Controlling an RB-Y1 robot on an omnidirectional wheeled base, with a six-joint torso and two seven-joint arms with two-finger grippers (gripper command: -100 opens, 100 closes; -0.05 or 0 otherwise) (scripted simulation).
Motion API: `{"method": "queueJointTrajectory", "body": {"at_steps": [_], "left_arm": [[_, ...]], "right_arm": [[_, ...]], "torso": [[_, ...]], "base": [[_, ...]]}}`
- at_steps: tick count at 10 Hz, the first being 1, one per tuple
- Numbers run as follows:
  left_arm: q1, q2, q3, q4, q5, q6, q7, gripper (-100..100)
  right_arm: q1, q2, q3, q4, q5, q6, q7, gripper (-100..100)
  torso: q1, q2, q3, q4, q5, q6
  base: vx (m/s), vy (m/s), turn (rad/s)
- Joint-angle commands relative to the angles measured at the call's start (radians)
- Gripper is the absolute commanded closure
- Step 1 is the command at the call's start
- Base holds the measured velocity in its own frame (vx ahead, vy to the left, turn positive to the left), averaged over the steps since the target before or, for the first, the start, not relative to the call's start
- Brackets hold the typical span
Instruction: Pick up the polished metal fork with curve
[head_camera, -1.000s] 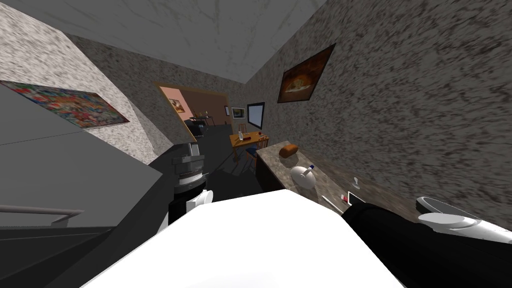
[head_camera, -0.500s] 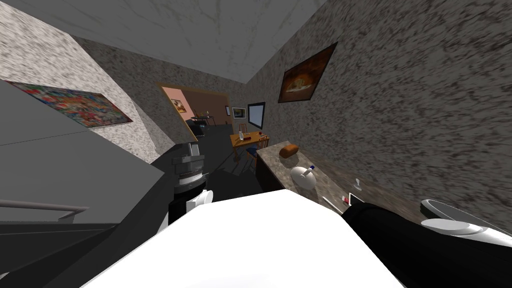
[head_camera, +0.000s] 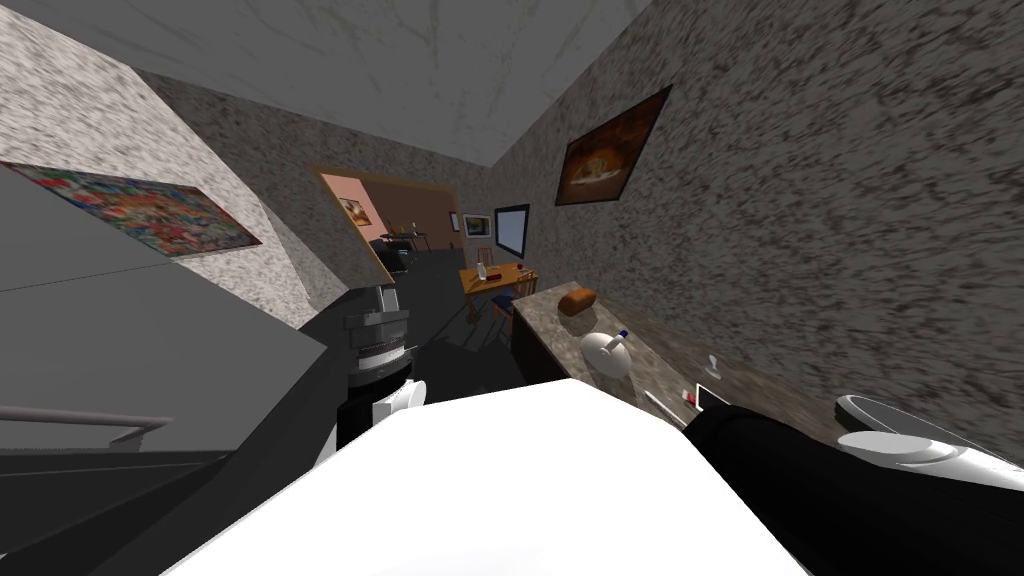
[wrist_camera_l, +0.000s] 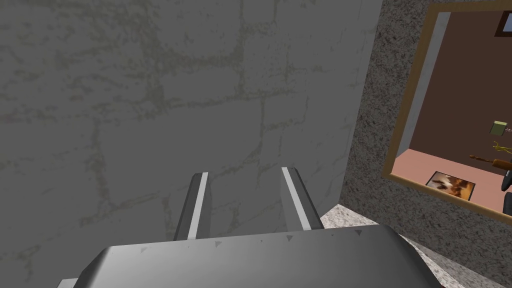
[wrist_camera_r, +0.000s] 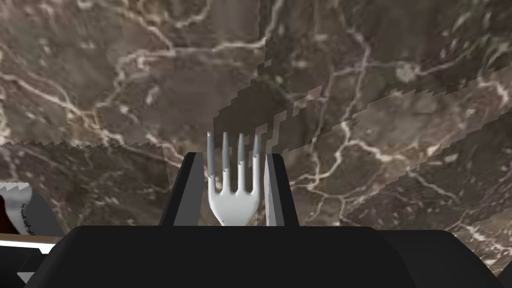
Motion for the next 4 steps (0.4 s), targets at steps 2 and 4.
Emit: {"method": "queueJointTrajectory", "body": {"at_steps": [2,4], "left_arm": [[0.000,0.000,0.000,0.000,0.000,0.000,0.000,0],[0.000,0.000,0.000,0.000,0.000,0.000,0.000,0]], "right_arm": [[0.013,-0.052,-0.012,-0.008,-0.014,-0.027,-0.015,100],[0.007,-0.041,-0.008,-0.006,-0.009,-0.022,-0.013,0]], "torso": [[0.001,0.000,0.000,0.000,0.000,0.000],[0.000,0.000,0.000,0.000,0.000,0.000]], "base": [[0.005,0.030,-0.077],[0.001,0.006,-0.006]]}}
